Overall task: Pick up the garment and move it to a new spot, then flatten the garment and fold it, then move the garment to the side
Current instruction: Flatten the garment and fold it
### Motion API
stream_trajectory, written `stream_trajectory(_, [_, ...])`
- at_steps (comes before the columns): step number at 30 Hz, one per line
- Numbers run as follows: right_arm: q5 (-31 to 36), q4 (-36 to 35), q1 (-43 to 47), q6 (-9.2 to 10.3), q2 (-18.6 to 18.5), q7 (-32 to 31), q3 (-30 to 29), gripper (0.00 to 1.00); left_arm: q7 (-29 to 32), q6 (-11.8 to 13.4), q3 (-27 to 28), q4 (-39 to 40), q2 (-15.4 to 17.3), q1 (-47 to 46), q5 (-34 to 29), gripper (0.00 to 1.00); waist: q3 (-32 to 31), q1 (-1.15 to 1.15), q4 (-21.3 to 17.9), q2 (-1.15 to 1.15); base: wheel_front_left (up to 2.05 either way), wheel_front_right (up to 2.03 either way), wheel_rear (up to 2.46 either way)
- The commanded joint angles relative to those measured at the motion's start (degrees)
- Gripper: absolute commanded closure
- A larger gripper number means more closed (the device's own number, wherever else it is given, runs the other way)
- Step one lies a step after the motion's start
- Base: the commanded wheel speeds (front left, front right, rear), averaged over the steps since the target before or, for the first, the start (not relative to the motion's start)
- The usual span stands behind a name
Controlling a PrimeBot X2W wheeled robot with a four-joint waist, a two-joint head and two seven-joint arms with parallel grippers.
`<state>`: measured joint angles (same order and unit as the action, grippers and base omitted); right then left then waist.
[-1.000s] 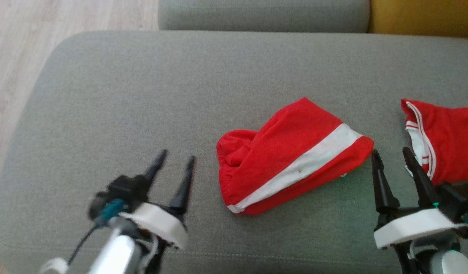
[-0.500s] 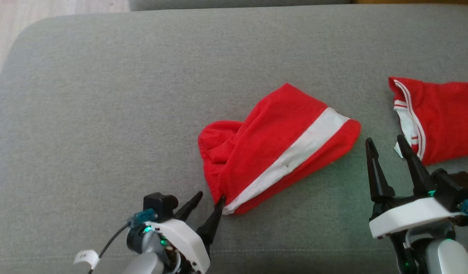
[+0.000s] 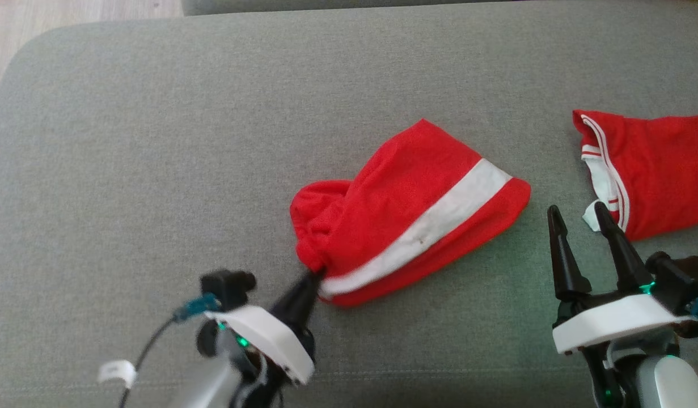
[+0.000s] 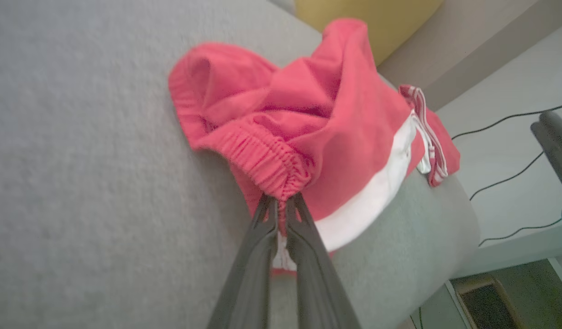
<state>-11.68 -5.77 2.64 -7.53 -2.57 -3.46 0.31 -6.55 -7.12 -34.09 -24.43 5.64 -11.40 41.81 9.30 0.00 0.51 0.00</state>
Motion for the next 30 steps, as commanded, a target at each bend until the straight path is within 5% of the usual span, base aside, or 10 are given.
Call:
stream_trajectory(1, [-0.4, -1.9, -2.7, 0.04, -0.3, 0.6, 1.1, 0.00, -1.8, -0.3, 2.8, 2.4, 1.5, -3.6, -0.9, 1.00, 0.0, 0.00, 0.1, 0.00, 0.00, 0.00, 0.00])
stream_trajectory(14, [-1.4, -1.2, -3.6, 0.04, -0.3, 0.6, 1.2, 0.00, -1.6, 5.2, 10.5, 2.3, 8.6, -13.8, -2.2, 1.00, 0.9, 0.00, -2.3, 0.00, 0.00, 0.00, 0.00])
stream_trajectory(21, [-2.0, -0.5, -3.8, 0.04, -0.3, 1.3, 1.5, 0.00, -1.0, 5.4, 11.3, -3.8, 9.7, -15.1, -1.8, 1.00, 2.2, 0.00, -4.4, 0.00, 0.00, 0.00, 0.00])
stream_trajectory(22, [-2.1, -0.4, -3.8, 0.04, -0.3, 1.4, 1.4, 0.00, -1.1, 5.3, 11.1, -4.7, 9.6, -15.1, -1.8, 0.69, 2.3, 0.00, -4.5, 0.00, 0.00, 0.00, 0.00])
stream_trajectory(23, [-2.2, -0.4, -3.9, 0.04, -0.3, 1.6, 1.3, 0.00, -1.6, 5.2, 10.9, -5.3, 9.5, -15.1, -2.0, 0.12, 2.4, 0.00, -4.6, 0.00, 0.00, 0.00, 0.00])
stream_trajectory(24, [-2.2, -0.3, -3.9, 0.04, -0.3, 1.6, 1.2, 0.00, -2.0, 5.2, 10.8, -5.8, 9.3, -15.0, -2.2, 0.00, 2.5, 0.00, -4.6, 0.00, 0.00, 0.00, 0.00])
stream_trajectory(30, [-1.7, -0.1, -4.2, 0.04, -0.3, 1.9, 0.3, 0.00, -5.5, 6.8, 10.3, -6.3, 9.3, -13.7, -4.3, 0.00, 2.0, 0.00, -3.8, 0.00, 0.00, 0.00, 0.00])
